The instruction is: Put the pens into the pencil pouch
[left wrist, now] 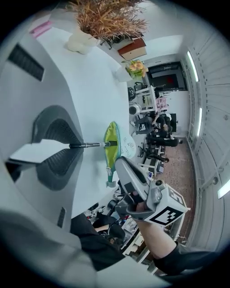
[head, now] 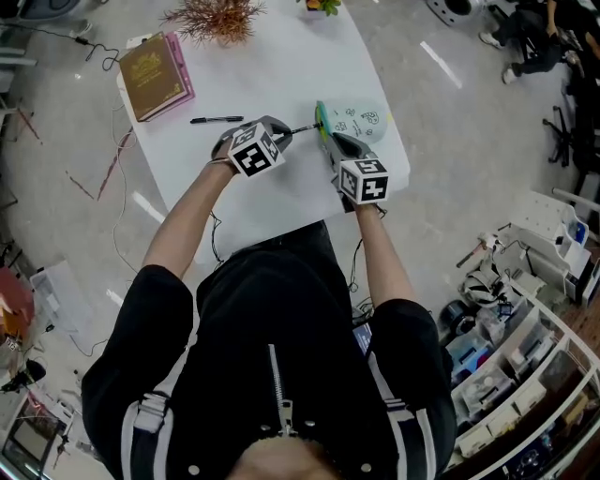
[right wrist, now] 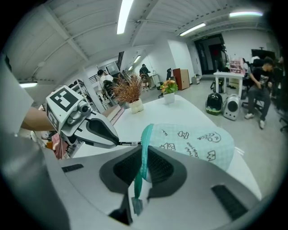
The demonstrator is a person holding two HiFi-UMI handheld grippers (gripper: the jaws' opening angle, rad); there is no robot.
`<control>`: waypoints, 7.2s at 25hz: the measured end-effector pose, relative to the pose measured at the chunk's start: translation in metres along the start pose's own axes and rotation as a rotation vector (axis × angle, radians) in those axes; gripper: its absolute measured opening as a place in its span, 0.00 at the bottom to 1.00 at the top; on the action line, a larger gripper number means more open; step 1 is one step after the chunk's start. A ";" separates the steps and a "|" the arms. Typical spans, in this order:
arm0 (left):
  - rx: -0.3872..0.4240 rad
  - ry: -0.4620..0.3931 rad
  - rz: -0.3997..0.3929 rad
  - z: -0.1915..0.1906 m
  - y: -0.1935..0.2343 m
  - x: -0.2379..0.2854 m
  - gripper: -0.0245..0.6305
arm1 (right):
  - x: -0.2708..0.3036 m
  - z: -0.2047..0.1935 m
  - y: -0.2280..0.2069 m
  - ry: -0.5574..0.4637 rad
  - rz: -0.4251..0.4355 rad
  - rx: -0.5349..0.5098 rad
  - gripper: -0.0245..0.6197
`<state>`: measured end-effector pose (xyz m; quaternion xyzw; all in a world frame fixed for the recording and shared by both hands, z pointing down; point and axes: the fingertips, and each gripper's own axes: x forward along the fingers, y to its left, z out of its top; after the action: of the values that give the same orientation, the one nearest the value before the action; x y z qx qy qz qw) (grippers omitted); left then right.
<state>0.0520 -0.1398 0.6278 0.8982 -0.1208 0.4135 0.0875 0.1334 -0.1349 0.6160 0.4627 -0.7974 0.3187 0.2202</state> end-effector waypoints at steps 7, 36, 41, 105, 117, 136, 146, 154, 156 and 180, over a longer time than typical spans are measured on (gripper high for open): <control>-0.004 -0.053 -0.011 0.025 0.001 0.014 0.11 | -0.001 -0.004 0.008 0.004 0.029 -0.009 0.11; -0.097 -0.242 -0.049 0.064 0.006 0.049 0.11 | -0.007 -0.006 0.013 0.010 0.127 0.021 0.10; -0.086 -0.214 -0.046 0.061 0.007 0.052 0.11 | -0.006 -0.004 0.010 0.003 0.121 0.037 0.10; -0.233 0.175 0.169 -0.208 0.084 -0.083 0.15 | -0.011 0.000 0.003 0.008 0.099 0.082 0.11; -0.245 0.029 0.161 -0.158 0.062 -0.097 0.15 | -0.013 0.004 0.001 -0.013 0.085 0.106 0.10; -0.092 -0.010 0.047 -0.078 0.013 -0.059 0.15 | -0.012 -0.002 0.002 -0.012 0.064 0.094 0.10; -0.061 -0.003 0.003 -0.046 -0.004 -0.029 0.15 | -0.008 -0.007 0.004 0.003 0.066 0.089 0.10; -0.062 0.003 -0.032 -0.029 -0.016 -0.010 0.15 | -0.006 -0.007 0.004 0.012 0.069 0.087 0.10; -0.055 0.006 -0.038 -0.024 -0.019 -0.006 0.15 | -0.007 -0.008 0.005 0.015 0.068 0.083 0.10; -0.119 -0.112 -0.107 0.026 -0.030 0.030 0.15 | -0.003 -0.016 0.010 0.039 0.085 0.086 0.10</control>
<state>0.0983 -0.1222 0.6324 0.9183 -0.1015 0.3495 0.1558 0.1269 -0.1182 0.6225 0.4311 -0.7975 0.3708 0.2016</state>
